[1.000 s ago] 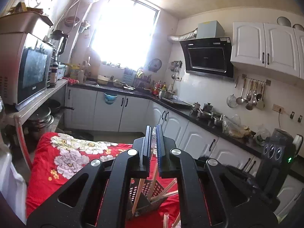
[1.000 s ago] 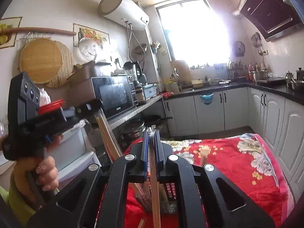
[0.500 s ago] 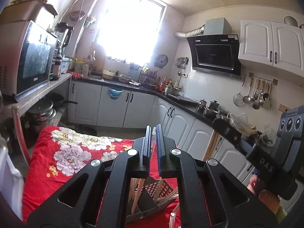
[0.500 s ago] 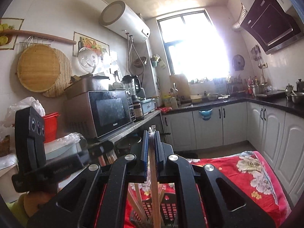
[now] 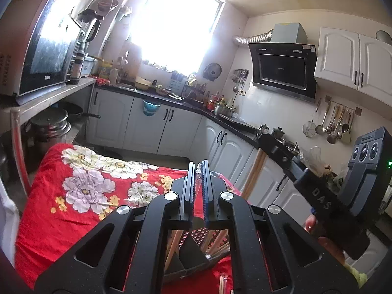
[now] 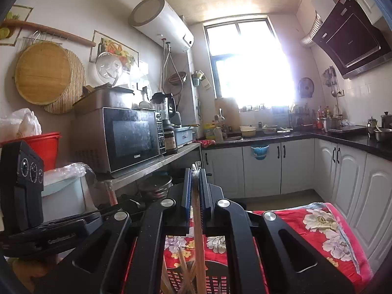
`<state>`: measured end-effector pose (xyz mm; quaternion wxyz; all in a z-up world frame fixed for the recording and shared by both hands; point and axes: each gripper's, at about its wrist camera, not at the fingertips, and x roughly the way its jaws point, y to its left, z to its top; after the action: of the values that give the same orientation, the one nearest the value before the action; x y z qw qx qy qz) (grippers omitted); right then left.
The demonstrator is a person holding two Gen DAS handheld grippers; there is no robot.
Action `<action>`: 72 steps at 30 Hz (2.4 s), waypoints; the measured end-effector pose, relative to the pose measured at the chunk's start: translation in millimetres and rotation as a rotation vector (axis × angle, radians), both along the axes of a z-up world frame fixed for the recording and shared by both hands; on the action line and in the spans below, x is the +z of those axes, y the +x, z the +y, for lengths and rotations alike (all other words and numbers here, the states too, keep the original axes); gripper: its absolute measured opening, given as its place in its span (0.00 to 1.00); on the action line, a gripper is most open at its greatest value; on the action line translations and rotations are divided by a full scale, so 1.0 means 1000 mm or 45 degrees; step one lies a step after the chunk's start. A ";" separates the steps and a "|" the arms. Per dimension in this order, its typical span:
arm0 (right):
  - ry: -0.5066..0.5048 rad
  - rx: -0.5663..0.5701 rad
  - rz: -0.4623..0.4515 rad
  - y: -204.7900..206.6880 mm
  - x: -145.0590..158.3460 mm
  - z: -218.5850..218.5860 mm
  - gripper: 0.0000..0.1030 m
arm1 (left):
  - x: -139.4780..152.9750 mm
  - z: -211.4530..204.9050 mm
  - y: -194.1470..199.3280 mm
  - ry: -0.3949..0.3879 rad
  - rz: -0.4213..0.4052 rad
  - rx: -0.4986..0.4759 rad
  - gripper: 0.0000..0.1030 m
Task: Organize utensils
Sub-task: 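Lower the left tool's pack into the caddy while the right tool lowers its pack there, then open both tools to release the packs and pull back from the caddy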
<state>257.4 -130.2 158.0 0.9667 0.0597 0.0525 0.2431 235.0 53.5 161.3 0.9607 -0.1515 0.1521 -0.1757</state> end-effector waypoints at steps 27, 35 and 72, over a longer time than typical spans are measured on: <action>-0.226 -0.079 -0.061 0.001 -0.072 0.023 0.06 | -0.044 -0.007 0.009 0.034 0.087 0.020 0.03; -0.221 -0.111 -0.034 -0.013 -0.086 0.008 0.06 | -0.053 -0.007 0.004 0.029 0.112 0.030 0.03; -0.130 -0.135 0.180 -0.054 -0.111 -0.032 0.22 | -0.067 0.001 -0.017 0.010 0.202 0.090 0.25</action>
<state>203.7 -162.1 47.5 0.9739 0.0301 0.1297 0.1836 217.9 54.5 94.6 0.9519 -0.1664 0.2231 -0.1284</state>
